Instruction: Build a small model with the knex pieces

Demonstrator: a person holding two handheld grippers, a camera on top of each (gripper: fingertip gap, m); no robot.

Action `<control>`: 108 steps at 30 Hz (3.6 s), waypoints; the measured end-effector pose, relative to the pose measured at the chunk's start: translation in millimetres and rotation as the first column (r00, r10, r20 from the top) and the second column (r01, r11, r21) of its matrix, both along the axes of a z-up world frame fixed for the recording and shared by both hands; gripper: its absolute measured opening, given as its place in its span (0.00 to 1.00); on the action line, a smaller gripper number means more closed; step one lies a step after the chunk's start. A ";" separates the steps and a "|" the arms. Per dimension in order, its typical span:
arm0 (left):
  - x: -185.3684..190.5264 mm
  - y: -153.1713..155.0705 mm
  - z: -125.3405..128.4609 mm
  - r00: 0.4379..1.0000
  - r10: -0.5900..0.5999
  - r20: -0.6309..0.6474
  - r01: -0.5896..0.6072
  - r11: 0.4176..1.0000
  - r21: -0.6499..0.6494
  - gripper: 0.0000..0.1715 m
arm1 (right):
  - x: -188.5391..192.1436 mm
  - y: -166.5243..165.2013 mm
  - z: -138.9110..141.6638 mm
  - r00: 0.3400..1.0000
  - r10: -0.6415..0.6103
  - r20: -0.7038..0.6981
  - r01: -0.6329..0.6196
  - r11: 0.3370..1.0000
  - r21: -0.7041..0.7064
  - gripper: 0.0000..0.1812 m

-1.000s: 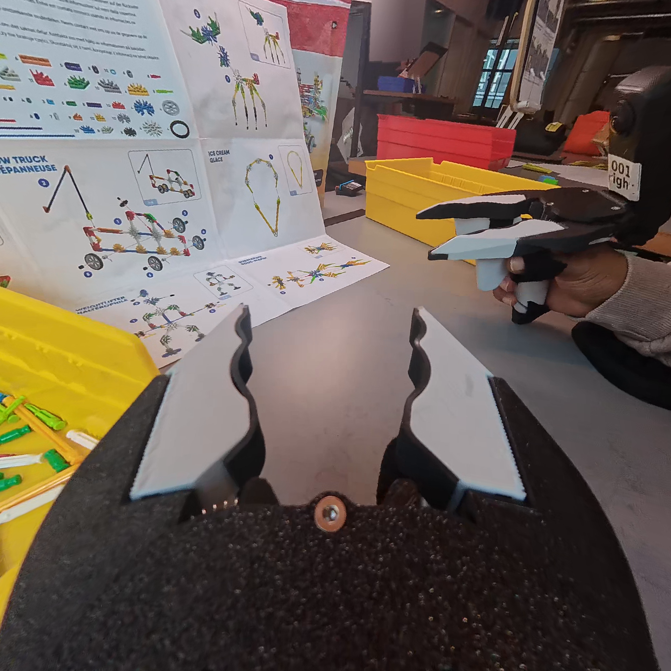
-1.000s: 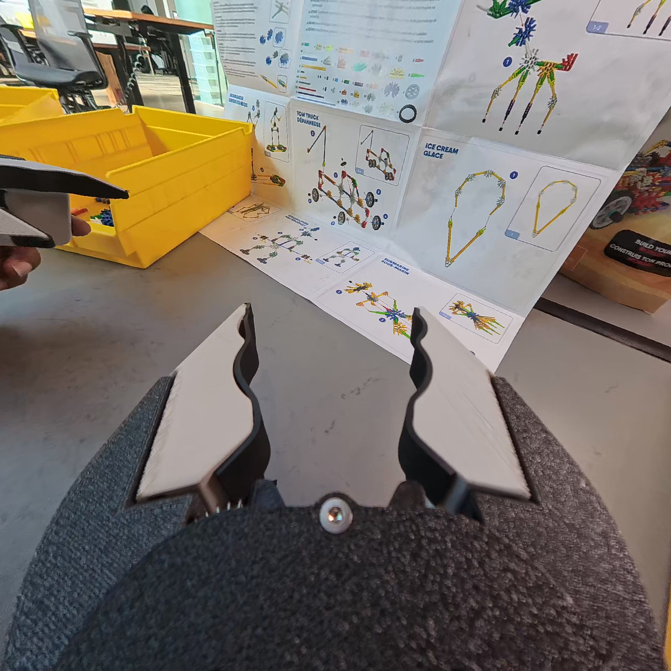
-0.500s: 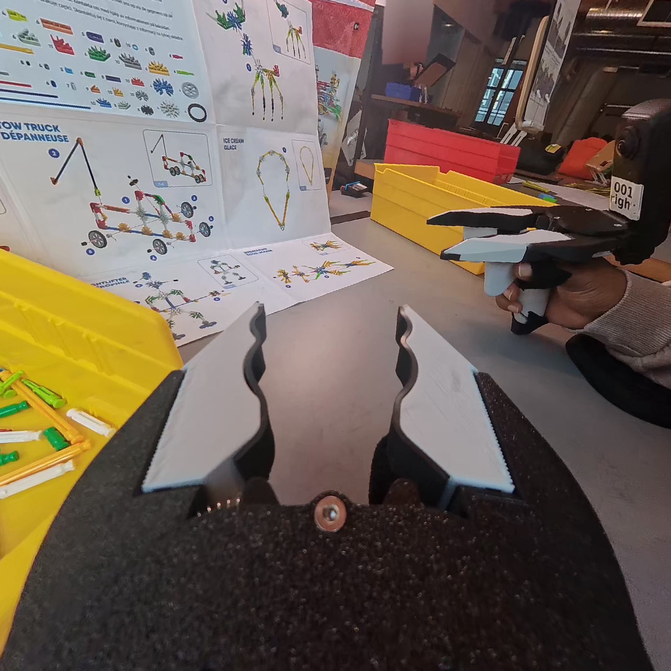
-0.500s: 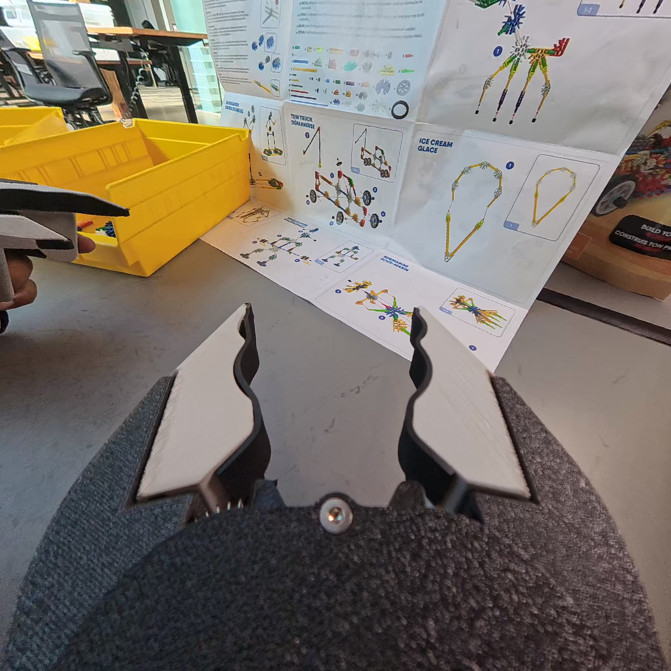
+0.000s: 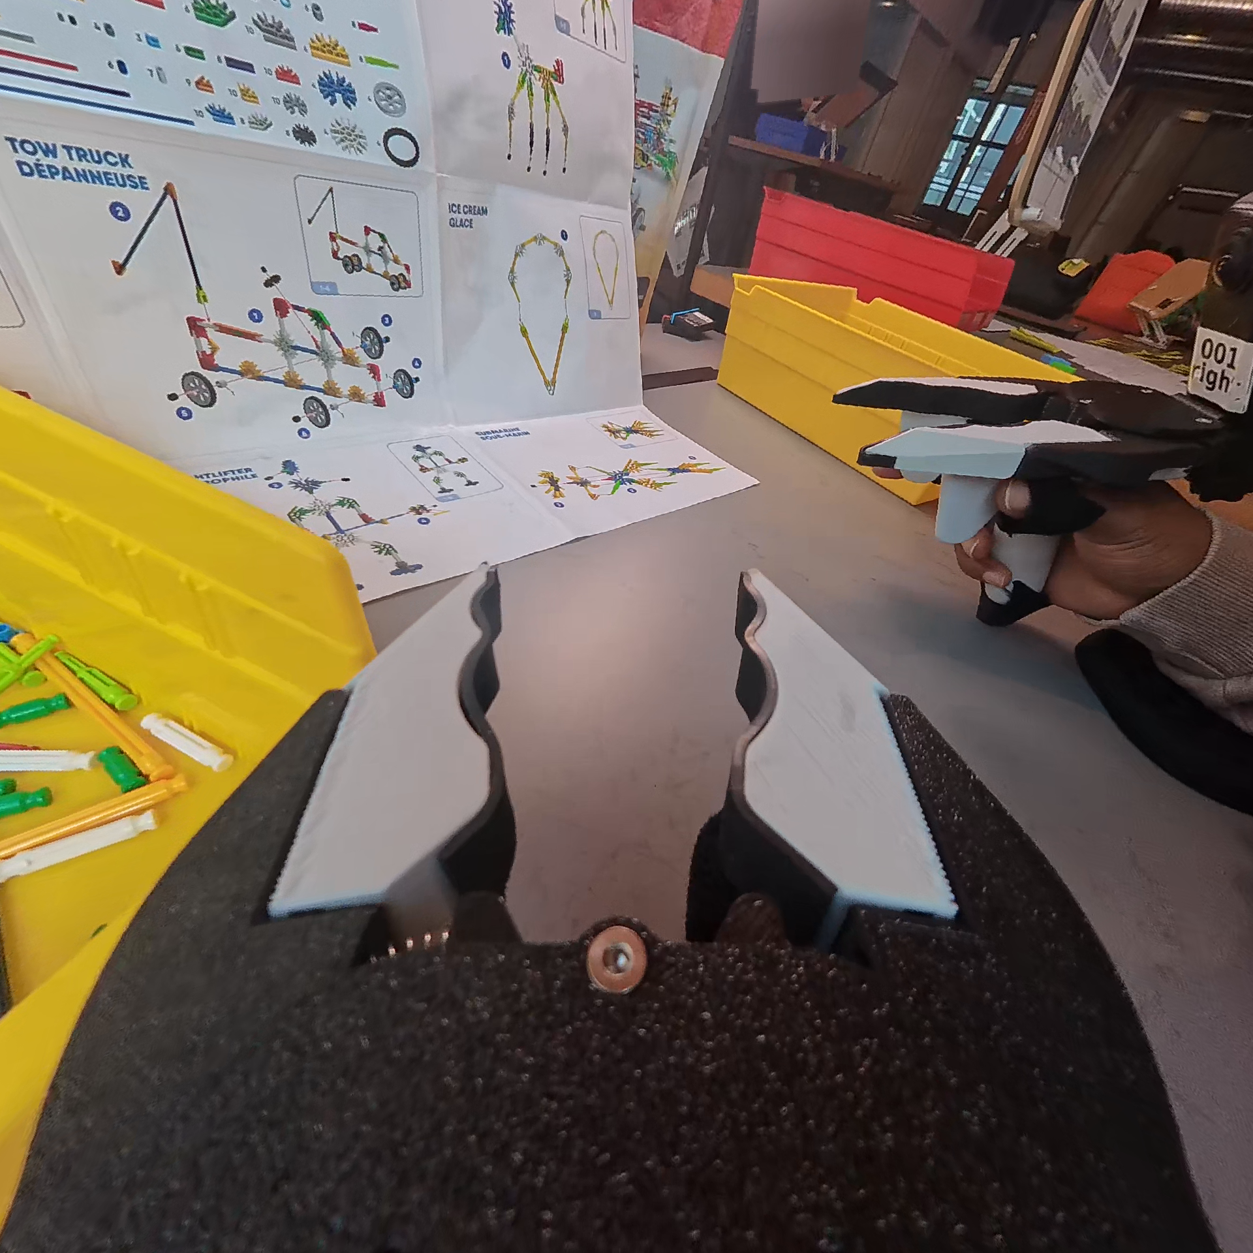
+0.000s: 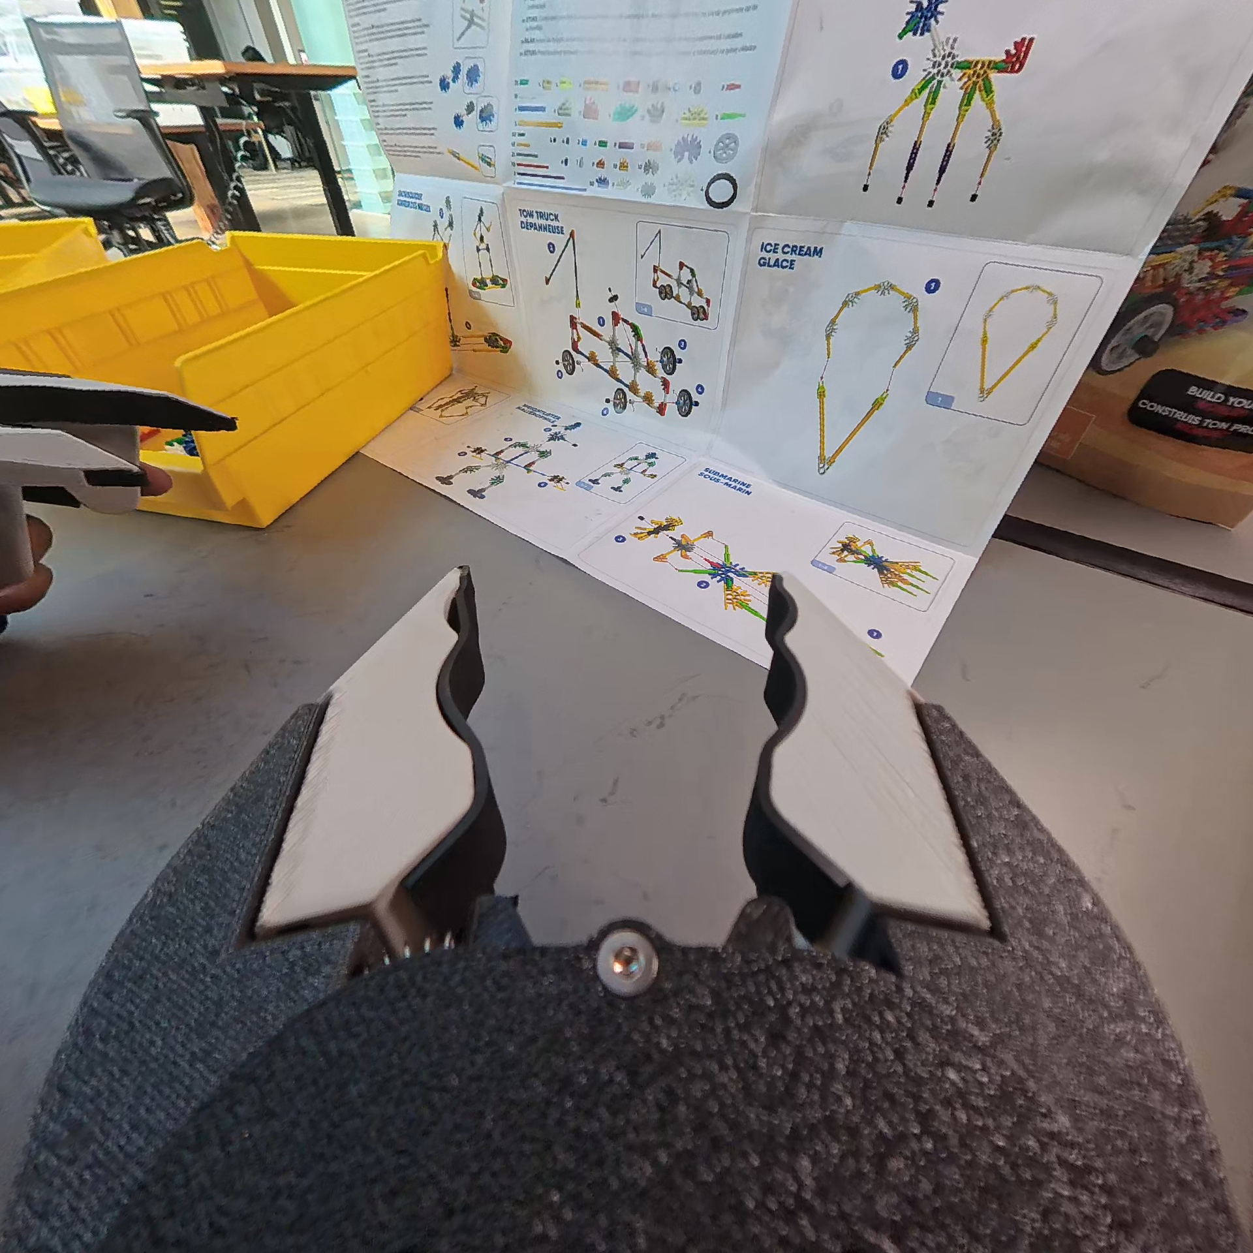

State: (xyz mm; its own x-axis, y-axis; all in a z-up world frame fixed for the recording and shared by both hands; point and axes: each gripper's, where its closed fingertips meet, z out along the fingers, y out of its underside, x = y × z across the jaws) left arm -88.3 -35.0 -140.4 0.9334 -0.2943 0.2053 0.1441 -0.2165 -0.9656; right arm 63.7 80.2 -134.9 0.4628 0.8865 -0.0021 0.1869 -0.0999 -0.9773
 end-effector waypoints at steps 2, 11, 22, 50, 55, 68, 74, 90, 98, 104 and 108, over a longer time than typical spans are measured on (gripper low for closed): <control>0.3 -0.2 -0.3 1.000 -0.001 -0.003 0.001 1.000 -0.001 0.41 | 0.6 0.6 -0.1 1.000 -0.002 -0.002 0.002 1.000 -0.006 0.47; 3.0 -1.5 0.1 1.000 -0.015 -0.010 0.015 1.000 0.003 0.43 | 1.9 0.0 -2.1 1.000 -0.002 0.011 0.002 1.000 -0.012 0.47; 2.8 -0.9 -4.1 0.999 0.002 -0.045 -0.002 1.000 -0.017 0.44 | 0.6 -2.2 -4.6 1.000 0.007 0.028 -0.007 1.000 -0.017 0.46; -17.0 -1.5 -6.1 0.984 0.105 -0.141 -0.113 0.992 -0.050 0.47 | -4.1 -9.7 -11.0 0.996 0.020 0.090 -0.022 1.000 0.015 0.46; -17.0 -1.5 -0.1 0.979 0.114 -0.168 -0.116 0.993 -0.007 0.47 | -4.2 -9.1 -11.2 0.996 0.016 0.091 -0.018 1.000 0.014 0.46; -28.3 -3.8 13.6 0.955 0.181 -0.235 -0.172 0.983 0.059 0.46 | -6.0 -12.0 -11.8 0.994 0.019 0.108 -0.023 0.999 0.042 0.46; -47.2 -5.4 17.1 0.942 0.243 -0.231 -0.236 0.970 0.060 0.46 | -5.9 -12.4 -10.9 0.994 0.019 0.104 -0.024 0.999 0.045 0.46; -43.5 -9.0 18.9 0.952 0.230 -0.200 -0.229 0.973 0.031 0.46 | -6.3 -12.3 -9.9 0.995 0.014 0.101 -0.019 0.998 0.052 0.46; -37.3 -9.1 19.8 0.950 0.222 -0.218 -0.218 0.975 0.041 0.46 | -7.3 -12.7 -10.8 0.994 0.013 0.111 -0.019 0.998 0.061 0.46; -40.6 -7.8 16.1 0.946 0.235 -0.224 -0.233 0.972 0.035 0.45 | -6.4 -10.5 -10.9 0.994 0.006 0.105 -0.011 0.999 0.049 0.46; -37.4 -8.0 15.6 0.950 0.219 -0.221 -0.218 0.975 0.030 0.44 | -7.9 -13.4 -11.6 0.993 0.013 0.120 -0.021 0.997 0.068 0.46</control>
State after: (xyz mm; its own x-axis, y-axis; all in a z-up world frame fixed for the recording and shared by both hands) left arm -125.7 -43.0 -124.8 0.9968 -0.0783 -0.0146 -0.0300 -0.1988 -0.9796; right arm 55.8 66.8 -146.5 0.4407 0.8904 0.1137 0.3033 -0.0286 -0.9525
